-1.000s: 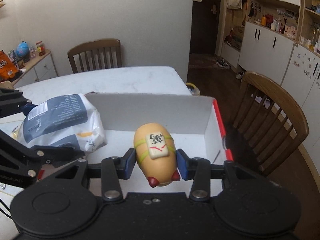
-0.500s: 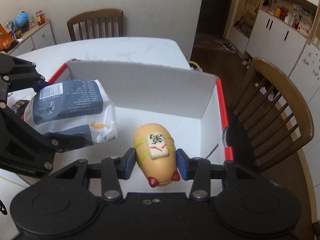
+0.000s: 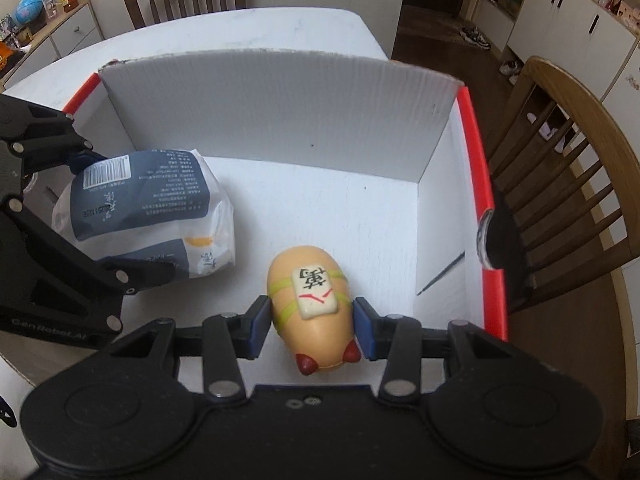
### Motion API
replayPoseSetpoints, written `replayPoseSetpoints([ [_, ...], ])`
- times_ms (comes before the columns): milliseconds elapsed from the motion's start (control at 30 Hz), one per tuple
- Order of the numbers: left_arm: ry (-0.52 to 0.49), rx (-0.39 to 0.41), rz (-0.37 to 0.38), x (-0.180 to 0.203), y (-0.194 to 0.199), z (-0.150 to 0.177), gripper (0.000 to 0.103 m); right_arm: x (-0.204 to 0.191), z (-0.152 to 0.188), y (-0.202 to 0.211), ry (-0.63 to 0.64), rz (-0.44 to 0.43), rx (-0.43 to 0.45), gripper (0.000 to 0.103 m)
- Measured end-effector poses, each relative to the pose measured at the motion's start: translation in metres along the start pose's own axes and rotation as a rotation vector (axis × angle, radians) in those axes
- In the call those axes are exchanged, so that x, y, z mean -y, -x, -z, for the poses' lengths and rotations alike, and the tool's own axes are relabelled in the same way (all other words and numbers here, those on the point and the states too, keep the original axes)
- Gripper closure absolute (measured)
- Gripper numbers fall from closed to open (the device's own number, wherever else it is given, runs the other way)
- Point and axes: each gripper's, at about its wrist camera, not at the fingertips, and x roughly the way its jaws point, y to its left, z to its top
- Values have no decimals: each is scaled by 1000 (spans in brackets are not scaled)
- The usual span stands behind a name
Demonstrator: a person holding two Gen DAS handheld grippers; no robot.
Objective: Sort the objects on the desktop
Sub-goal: 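Lower the pig toy with the right tool while the left tool lowers the wipes, opening both, then withdraw both tools from the shoebox back over the table pile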
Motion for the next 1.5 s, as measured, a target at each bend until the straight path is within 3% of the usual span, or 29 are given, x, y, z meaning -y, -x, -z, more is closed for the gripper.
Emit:
replayPoseSetpoints([
  [333, 0, -83, 25, 2, -16, -4, 28, 2, -1, -2, 4, -9, -14, 57],
  [533, 6, -81, 28, 2, -14, -4, 28, 1, -2, 0, -1, -21, -12, 52],
  [933, 14, 13, 2, 3, 16, 3, 24, -5, -1, 31, 16, -11, 54, 38],
  [1333, 76, 161, -28, 8, 72, 28, 24, -10, 14, 76, 8, -17, 159, 37],
  [1500, 95, 226, -38, 14, 95, 44, 24, -15, 22, 95, -9, -5, 218, 33],
])
